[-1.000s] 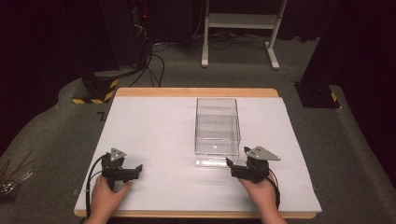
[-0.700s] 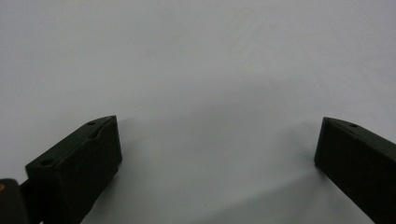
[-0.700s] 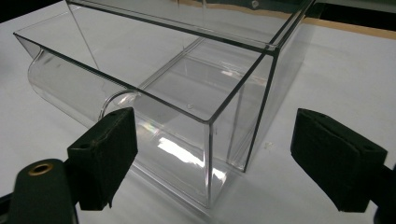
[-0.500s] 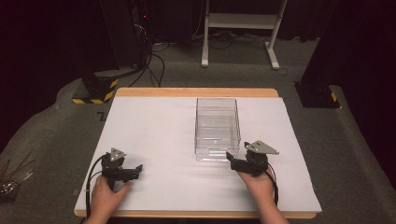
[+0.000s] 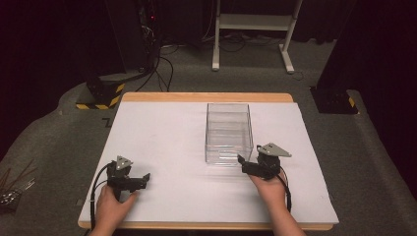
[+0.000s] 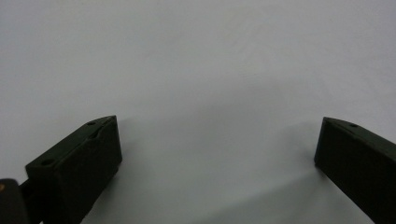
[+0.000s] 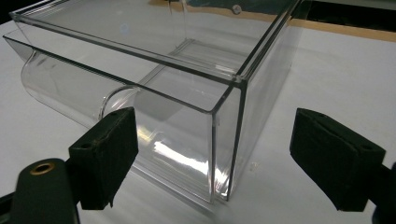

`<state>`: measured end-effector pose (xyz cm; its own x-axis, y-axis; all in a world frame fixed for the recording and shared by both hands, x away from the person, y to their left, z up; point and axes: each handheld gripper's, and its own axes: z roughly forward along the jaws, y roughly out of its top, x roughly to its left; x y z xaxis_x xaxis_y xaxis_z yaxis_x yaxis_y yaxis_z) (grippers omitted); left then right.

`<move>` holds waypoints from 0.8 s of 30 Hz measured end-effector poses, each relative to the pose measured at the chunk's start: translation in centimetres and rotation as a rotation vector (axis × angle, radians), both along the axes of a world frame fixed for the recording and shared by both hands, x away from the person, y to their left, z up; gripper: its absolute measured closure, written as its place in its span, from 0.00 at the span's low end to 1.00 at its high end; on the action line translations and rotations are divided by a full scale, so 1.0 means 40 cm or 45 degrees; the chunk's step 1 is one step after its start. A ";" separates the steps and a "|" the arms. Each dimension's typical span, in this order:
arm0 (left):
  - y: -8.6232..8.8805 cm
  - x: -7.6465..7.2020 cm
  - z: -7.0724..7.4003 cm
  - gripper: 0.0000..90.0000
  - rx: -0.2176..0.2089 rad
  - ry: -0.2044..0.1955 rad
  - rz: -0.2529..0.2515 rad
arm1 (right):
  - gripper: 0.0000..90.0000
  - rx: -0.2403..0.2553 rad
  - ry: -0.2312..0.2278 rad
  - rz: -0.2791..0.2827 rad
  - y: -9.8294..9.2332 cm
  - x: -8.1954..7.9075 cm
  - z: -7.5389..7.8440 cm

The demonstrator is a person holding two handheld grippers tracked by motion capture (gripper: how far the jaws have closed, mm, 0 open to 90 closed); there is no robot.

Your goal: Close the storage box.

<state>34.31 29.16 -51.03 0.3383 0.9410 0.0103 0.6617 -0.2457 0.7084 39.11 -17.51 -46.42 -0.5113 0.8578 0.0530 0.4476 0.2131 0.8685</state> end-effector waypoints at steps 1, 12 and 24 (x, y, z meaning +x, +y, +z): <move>0.000 0.000 0.000 0.01 0.000 0.000 0.000 | 0.17 0.001 0.001 -0.005 0.000 0.002 0.000; 0.000 0.000 0.000 0.01 0.000 0.000 0.000 | 0.17 0.008 0.008 -0.037 0.007 0.028 -0.004; 0.000 0.000 0.000 0.01 0.000 0.000 0.000 | 0.18 -0.002 0.009 -0.062 0.012 0.056 -0.008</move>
